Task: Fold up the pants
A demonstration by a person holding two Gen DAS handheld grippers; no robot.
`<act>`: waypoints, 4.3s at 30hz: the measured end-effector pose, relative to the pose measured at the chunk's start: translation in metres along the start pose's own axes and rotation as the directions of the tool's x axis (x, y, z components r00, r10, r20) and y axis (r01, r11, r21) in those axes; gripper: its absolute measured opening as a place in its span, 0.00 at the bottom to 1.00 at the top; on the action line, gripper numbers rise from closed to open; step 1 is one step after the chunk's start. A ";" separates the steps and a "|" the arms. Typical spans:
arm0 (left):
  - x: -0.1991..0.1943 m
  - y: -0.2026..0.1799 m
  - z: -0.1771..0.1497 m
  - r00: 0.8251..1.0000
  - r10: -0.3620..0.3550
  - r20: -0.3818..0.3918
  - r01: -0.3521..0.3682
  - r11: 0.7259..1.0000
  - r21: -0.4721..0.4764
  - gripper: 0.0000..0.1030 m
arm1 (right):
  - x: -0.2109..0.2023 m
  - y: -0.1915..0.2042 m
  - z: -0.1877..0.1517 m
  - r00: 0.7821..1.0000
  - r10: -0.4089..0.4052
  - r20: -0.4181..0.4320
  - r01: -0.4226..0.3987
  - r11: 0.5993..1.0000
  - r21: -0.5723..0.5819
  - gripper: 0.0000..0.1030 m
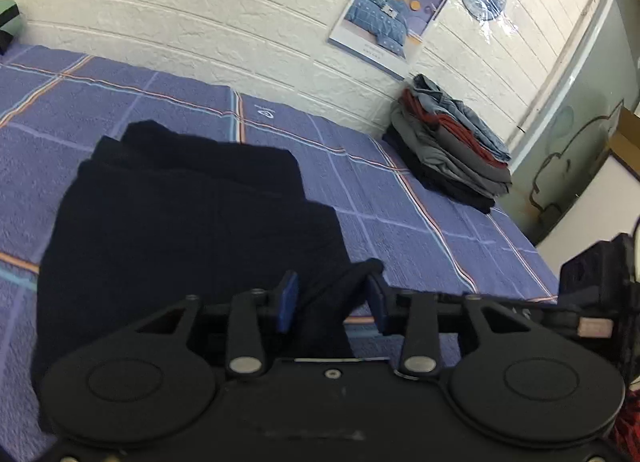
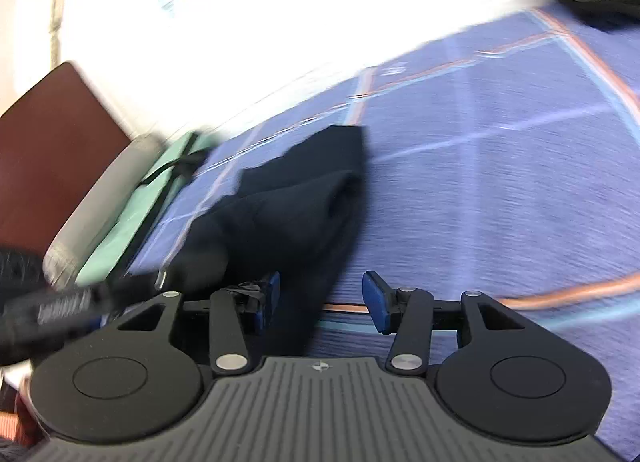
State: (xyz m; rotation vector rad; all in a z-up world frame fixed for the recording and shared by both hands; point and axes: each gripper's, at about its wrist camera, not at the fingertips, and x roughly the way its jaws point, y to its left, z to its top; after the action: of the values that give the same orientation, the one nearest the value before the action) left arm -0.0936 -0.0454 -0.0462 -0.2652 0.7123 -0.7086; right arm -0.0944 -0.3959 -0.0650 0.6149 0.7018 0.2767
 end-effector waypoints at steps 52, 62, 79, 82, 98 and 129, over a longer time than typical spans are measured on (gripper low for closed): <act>-0.019 0.139 0.066 0.972 0.232 -0.044 -0.235 0.966 -0.104 0.52 | 0.035 -0.002 0.000 0.997 0.070 -0.033 -0.068 0.997 0.037 0.78; 0.043 0.150 0.077 0.990 0.099 -0.100 -0.107 0.991 -0.077 0.53 | 0.069 -0.011 0.011 0.984 0.174 -0.045 -0.165 0.974 0.158 0.67; 0.031 0.056 0.129 0.997 0.074 0.002 -0.073 0.995 0.067 0.13 | 0.015 0.008 0.043 0.948 0.289 0.133 -0.300 0.951 0.070 0.36; 0.036 0.024 0.147 0.999 0.019 0.030 -0.022 0.995 0.100 0.13 | -0.015 -0.006 0.061 0.930 0.299 0.214 -0.316 0.948 0.049 0.35; 0.196 -0.184 0.254 0.985 -0.171 0.027 0.157 0.945 0.286 0.12 | -0.130 -0.091 0.202 0.878 0.090 0.470 -0.088 0.996 -0.027 0.35; 0.474 -0.277 0.390 0.993 0.013 0.117 -0.059 0.916 0.397 0.35 | -0.068 -0.228 0.402 0.765 -0.279 0.581 0.421 0.899 -0.123 0.72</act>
State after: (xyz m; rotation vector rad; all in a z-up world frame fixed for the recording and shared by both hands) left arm 0.2865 -0.5739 0.1262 0.0842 0.4495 -0.7810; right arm 0.1352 -0.7794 0.0708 0.2825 0.2003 -0.1716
